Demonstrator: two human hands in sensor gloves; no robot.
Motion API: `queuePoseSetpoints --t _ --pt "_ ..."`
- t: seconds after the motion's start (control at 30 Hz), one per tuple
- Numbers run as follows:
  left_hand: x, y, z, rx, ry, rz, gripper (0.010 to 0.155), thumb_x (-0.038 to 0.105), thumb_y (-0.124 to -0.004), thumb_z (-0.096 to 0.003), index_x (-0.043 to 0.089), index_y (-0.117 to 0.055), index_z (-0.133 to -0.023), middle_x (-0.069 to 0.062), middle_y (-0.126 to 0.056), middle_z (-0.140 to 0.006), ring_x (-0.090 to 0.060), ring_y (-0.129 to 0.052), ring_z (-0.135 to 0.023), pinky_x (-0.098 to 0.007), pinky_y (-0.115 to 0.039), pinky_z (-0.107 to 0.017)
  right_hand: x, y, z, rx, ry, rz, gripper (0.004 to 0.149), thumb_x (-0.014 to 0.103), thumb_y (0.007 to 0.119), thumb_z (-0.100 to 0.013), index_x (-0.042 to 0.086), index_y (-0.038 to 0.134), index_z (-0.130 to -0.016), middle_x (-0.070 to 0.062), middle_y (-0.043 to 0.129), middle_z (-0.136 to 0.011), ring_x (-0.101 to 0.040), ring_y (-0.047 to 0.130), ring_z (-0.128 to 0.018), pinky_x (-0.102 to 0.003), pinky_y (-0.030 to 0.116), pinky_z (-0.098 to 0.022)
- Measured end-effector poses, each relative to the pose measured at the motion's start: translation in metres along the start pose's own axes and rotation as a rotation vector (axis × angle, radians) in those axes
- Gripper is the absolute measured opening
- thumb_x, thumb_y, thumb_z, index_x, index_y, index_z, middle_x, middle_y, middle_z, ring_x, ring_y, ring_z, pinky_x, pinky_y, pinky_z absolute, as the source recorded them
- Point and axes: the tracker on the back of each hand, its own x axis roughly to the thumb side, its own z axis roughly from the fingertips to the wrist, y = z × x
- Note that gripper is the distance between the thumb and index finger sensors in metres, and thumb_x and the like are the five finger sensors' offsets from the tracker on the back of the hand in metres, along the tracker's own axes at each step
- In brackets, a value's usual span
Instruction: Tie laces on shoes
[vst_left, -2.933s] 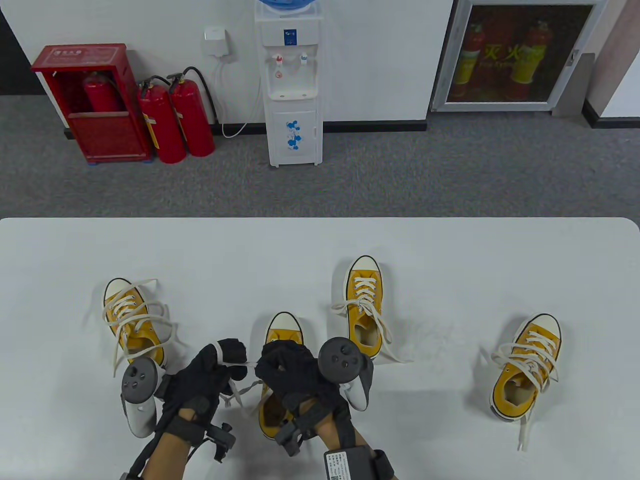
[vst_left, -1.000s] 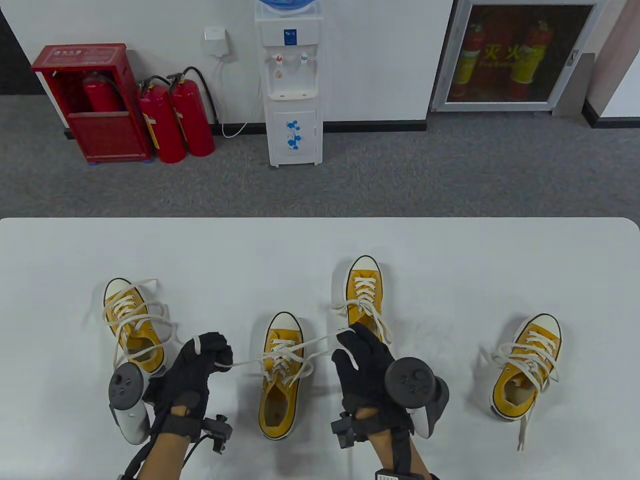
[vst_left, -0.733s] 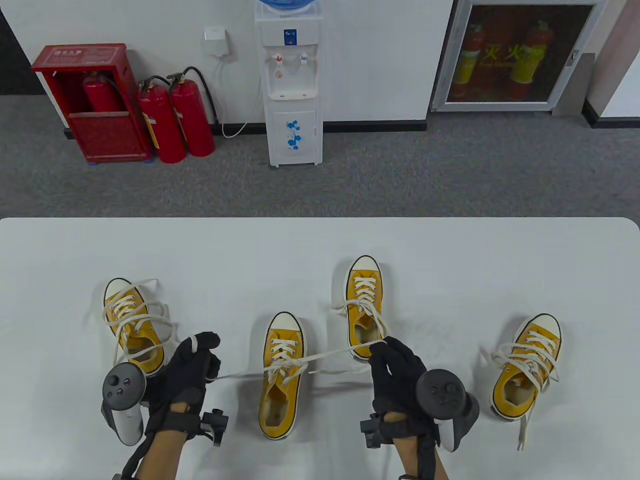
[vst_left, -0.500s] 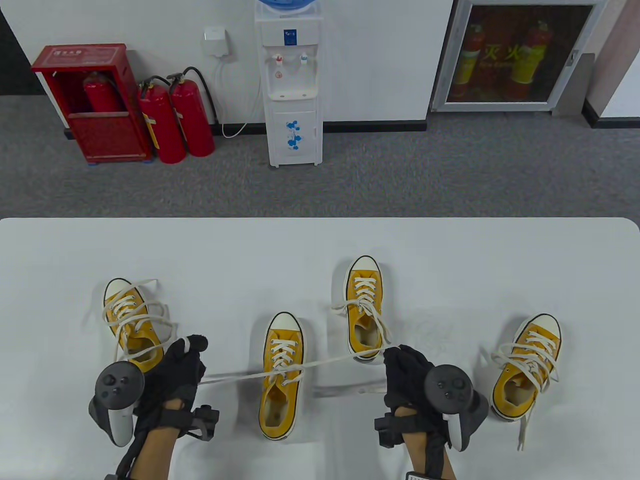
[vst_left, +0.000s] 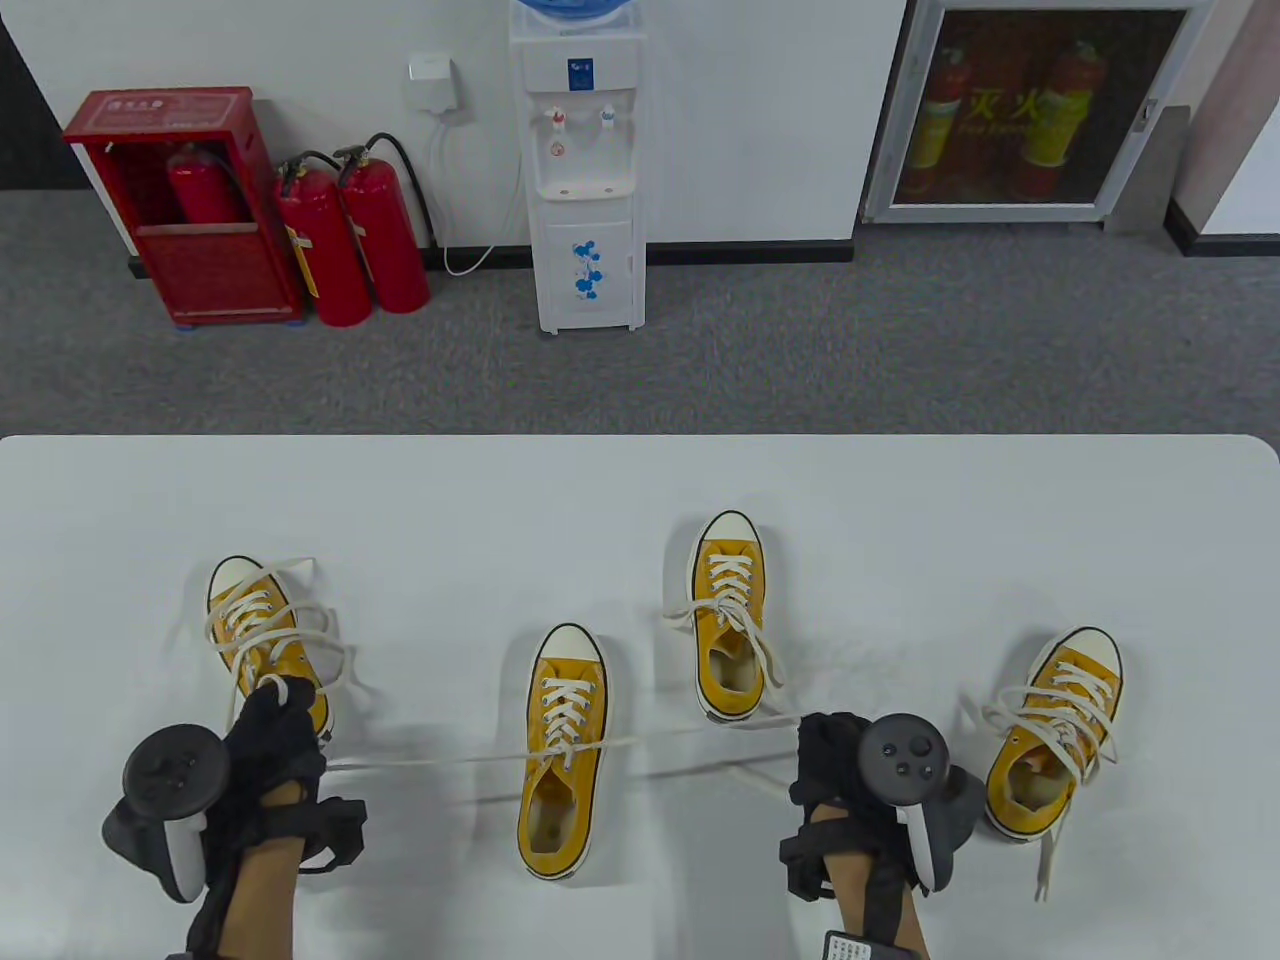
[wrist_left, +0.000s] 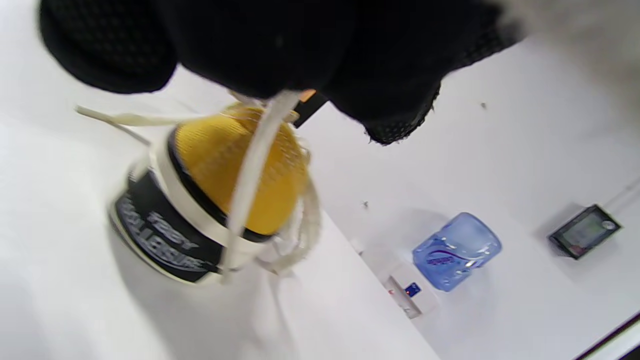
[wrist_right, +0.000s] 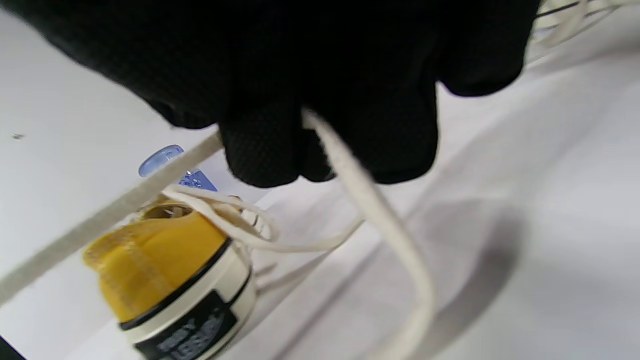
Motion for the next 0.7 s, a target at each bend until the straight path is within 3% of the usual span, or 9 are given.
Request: queuePoseSetpoints --t 0.23,0.33,0.53,0.7 --pt "-0.011 -0.001 -0.003 0.021 0.065 -0.011 0.038 0.039 -0.077 -0.0485 0.03 -0.091 -0.082 0.01 -0.103 -0.032 -0.018 -0.098 -0.015 -0.053 -0.085 -0.04 -0.011 0.005 -0.006 0.041 0.026 0.021 0.041 0.045 0.085 -0.044 0.019 0.104 -0.067 -0.007 0.098 -0.08 -0.029 0.104 -0.062 -0.057 0.072 -0.059" --pt "-0.01 -0.003 -0.003 0.013 0.056 -0.021 0.038 0.04 -0.076 -0.0487 0.031 -0.091 -0.083 0.011 -0.103 -0.032 -0.018 -0.098 -0.016 -0.053 -0.085 -0.041 -0.011 0.002 -0.005 0.019 0.022 -0.018 0.041 0.049 0.084 -0.043 0.021 0.103 -0.067 -0.005 0.094 -0.084 -0.031 0.099 -0.069 -0.058 0.067 -0.062" --pt "-0.006 -0.002 -0.001 0.024 0.038 0.011 0.038 0.04 -0.076 -0.0488 0.031 -0.09 -0.083 0.011 -0.102 -0.033 -0.018 -0.097 -0.016 -0.053 -0.085 -0.041 -0.006 -0.012 0.0 -0.062 0.002 -0.107 0.043 0.059 0.082 -0.042 0.022 0.101 -0.055 -0.005 0.085 -0.092 -0.036 0.087 -0.082 -0.063 0.055 -0.068" --pt "0.0 -0.001 0.002 0.029 0.004 0.035 0.038 0.04 -0.076 -0.0488 0.031 -0.09 -0.083 0.011 -0.102 -0.032 -0.018 -0.097 -0.016 -0.052 -0.085 -0.041 0.013 -0.007 0.01 -0.068 -0.129 -0.151 0.044 0.053 0.083 -0.043 0.021 0.099 -0.069 -0.007 0.083 -0.094 -0.037 0.085 -0.083 -0.064 0.055 -0.067"
